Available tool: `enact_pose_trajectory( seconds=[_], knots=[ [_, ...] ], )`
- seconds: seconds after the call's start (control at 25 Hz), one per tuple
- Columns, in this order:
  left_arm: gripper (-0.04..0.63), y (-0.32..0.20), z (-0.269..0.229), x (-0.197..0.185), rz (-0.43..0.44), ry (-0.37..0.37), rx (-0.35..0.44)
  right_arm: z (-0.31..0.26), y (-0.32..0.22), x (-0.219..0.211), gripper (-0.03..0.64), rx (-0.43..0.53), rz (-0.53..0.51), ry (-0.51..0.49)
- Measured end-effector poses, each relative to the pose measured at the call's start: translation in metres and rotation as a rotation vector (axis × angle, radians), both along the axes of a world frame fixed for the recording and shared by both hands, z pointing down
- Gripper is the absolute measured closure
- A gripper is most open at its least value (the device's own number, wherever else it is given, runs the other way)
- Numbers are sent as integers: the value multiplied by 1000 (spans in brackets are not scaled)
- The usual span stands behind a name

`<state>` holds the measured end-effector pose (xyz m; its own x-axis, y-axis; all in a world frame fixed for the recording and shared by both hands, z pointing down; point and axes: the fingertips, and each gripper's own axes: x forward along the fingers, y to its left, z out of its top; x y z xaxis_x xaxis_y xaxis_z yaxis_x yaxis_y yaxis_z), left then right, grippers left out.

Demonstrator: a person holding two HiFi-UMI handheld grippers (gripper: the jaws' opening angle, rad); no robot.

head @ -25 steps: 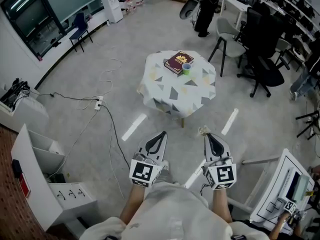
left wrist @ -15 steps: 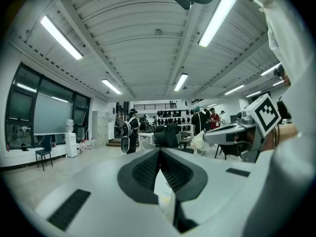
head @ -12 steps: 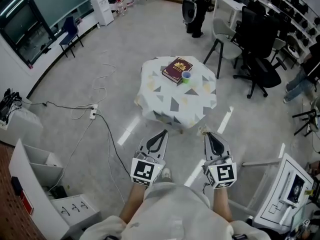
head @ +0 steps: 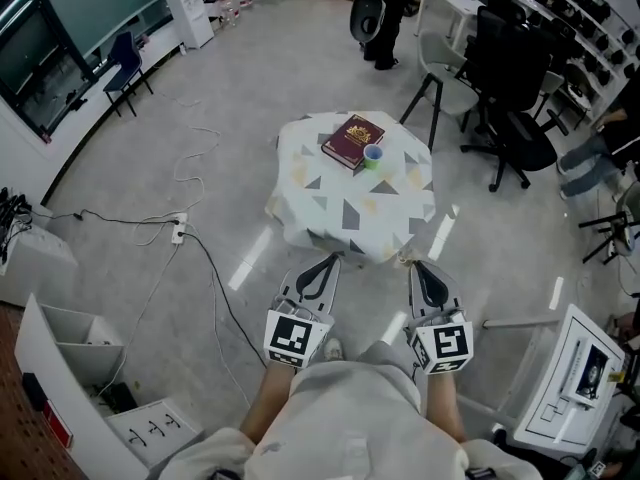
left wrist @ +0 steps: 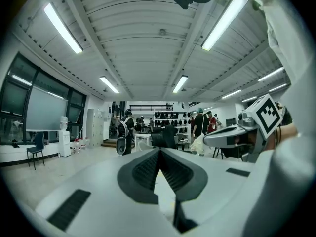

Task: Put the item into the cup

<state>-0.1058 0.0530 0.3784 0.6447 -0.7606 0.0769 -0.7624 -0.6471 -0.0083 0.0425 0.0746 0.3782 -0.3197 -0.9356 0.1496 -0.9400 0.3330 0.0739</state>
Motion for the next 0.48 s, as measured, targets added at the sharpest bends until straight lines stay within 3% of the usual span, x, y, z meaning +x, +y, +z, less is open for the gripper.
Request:
enact_pose_trajectory(
  seconds=[0.48],
  knots=[
    [583, -46, 8, 4, -22, -3, -13, 11, -50, 4, 612, -16, -15, -13]
  ],
)
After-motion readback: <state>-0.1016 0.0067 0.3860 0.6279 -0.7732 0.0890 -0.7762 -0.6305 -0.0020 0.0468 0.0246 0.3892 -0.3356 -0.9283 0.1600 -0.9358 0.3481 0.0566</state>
